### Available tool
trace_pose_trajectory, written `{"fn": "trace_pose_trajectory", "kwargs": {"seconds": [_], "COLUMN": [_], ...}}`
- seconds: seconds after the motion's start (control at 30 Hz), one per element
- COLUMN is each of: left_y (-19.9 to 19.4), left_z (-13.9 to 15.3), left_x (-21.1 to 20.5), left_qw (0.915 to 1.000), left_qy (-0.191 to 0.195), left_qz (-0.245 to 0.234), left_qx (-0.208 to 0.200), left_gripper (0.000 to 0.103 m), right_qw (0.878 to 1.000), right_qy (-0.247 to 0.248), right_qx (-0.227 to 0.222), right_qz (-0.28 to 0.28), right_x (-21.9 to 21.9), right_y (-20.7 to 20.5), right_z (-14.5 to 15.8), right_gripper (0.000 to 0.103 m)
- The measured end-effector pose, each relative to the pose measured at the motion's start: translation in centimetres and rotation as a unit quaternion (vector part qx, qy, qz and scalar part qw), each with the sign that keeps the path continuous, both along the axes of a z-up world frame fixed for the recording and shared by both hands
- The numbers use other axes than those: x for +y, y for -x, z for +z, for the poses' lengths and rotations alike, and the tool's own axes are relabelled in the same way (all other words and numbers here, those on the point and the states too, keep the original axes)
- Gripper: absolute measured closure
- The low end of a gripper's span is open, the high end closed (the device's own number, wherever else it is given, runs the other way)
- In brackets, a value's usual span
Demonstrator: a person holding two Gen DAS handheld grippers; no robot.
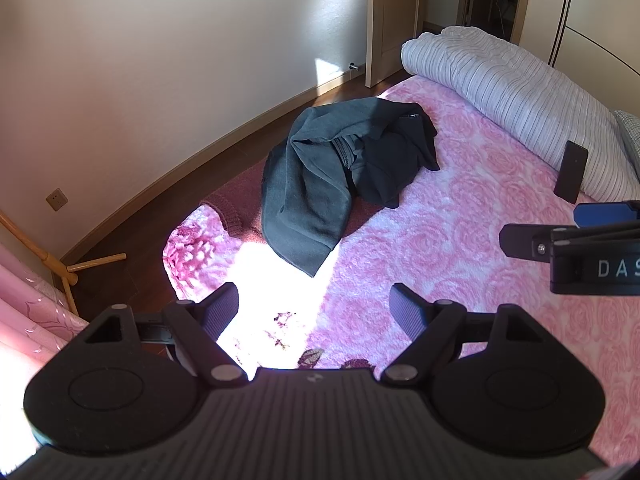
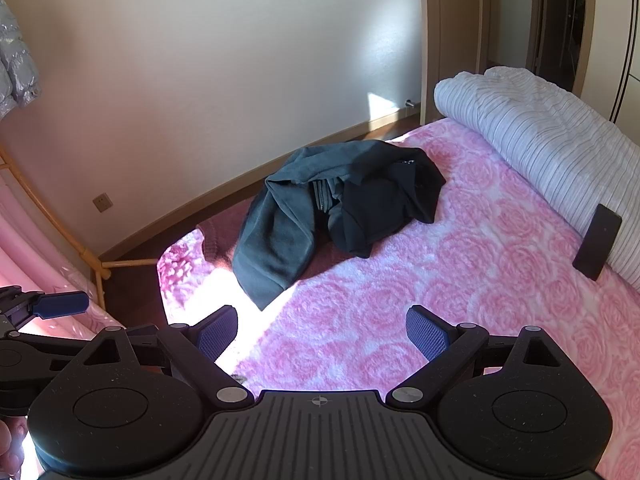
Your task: Fold clothes
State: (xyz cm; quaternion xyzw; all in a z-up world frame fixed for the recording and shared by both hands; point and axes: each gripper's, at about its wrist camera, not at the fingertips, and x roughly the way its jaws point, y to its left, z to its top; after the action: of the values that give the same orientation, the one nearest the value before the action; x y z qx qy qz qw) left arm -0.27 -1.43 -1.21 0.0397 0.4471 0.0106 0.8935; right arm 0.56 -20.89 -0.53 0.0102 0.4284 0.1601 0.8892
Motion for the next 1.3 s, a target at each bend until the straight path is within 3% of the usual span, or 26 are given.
{"fn": "trace_pose_trajectory", "kwargs": {"seconds": [0.97,1.13,1.3], "left_y": [0.2,-2.2,-8.5], "left_z": [-1.0,-1.5,-3.3], "left_x": [0.3,2.2,3.9], "left_qw": [0.9996,0.9996,0.9974], "left_qy": [-0.01,-0.014,-0.032], "left_qz": [0.009,-0.007,-0.064], "left_qx": [0.023,0.025,0.003], "left_gripper": [0.023,0.023,0.023], "right_qw": [1.0,0.999,1.0], "right_qy": [-0.018,-0.025,0.0], "right_qx": [0.024,0.02,-0.002], "right_qz": [0.001,-0.004,-0.003], "right_x": [-1.2,-1.5,-0.8], "right_y": [-1.7,-3.6,-8.0], "right_z": [-2.2,-2.9,-3.8], "right_gripper": [0.009,0.009,0.009]}}
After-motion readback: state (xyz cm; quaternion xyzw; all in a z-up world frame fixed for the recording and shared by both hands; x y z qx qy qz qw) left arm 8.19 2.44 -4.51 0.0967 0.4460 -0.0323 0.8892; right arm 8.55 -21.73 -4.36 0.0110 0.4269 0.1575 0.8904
